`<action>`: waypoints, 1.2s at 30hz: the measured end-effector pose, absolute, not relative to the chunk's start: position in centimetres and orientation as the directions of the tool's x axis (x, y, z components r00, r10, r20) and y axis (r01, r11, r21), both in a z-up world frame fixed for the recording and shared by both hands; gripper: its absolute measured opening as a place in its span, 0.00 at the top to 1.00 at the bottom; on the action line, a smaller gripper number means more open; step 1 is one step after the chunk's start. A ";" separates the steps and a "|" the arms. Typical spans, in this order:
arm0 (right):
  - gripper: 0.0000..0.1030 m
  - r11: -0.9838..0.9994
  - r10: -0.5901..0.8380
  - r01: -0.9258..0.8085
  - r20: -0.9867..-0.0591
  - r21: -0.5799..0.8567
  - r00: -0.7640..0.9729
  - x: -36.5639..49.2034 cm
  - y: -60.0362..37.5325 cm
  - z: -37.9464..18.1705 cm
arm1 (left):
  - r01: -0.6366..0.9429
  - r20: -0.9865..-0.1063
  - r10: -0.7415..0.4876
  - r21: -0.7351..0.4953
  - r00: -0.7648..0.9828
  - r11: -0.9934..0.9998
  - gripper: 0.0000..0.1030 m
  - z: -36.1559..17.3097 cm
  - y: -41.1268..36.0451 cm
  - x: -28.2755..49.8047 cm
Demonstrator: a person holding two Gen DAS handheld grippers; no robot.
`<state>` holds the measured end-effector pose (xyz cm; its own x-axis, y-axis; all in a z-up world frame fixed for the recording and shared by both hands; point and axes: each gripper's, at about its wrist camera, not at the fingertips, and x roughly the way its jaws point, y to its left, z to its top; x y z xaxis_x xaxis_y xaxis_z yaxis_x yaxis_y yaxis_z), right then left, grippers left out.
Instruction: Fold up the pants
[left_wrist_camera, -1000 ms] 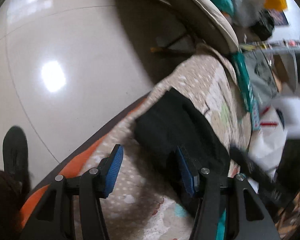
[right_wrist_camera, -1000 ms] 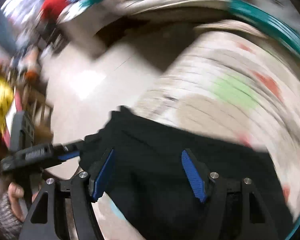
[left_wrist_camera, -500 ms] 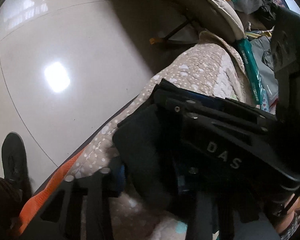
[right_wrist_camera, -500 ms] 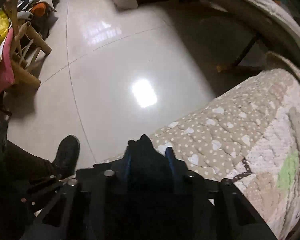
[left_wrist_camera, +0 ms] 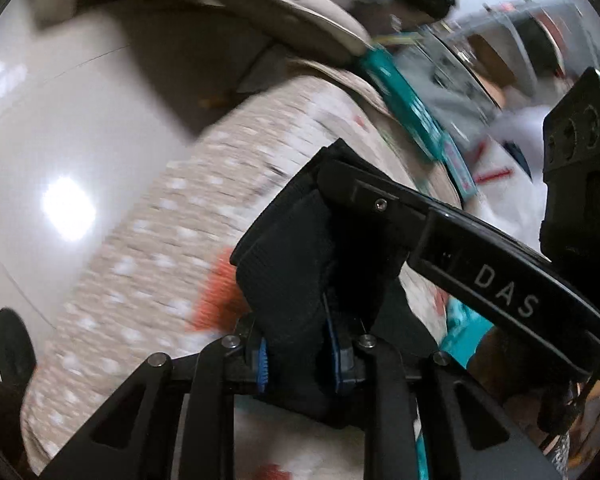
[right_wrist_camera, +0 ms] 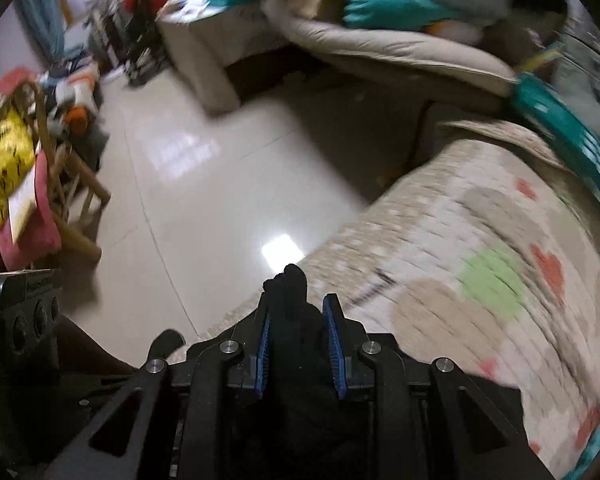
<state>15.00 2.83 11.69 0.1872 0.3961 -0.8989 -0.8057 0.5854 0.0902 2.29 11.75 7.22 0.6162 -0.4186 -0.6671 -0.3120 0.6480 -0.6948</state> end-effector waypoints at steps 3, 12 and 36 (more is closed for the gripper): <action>0.74 0.651 0.414 -0.750 -0.884 0.121 0.217 15.6 -2.2 12.8 | -0.267 -0.678 -0.464 -0.687 0.570 0.676 0.79 7.8 7.6 3.3; 0.55 0.900 0.205 -0.433 -0.929 0.055 0.308 16.1 -20.7 8.7 | -0.061 -0.782 -0.486 -0.548 0.391 0.834 0.77 7.1 -4.1 2.4; 0.49 0.857 0.327 -0.508 -0.848 0.081 0.417 9.0 -14.7 9.9 | -0.321 -0.831 -0.281 -0.465 0.481 0.825 0.65 7.5 5.4 0.1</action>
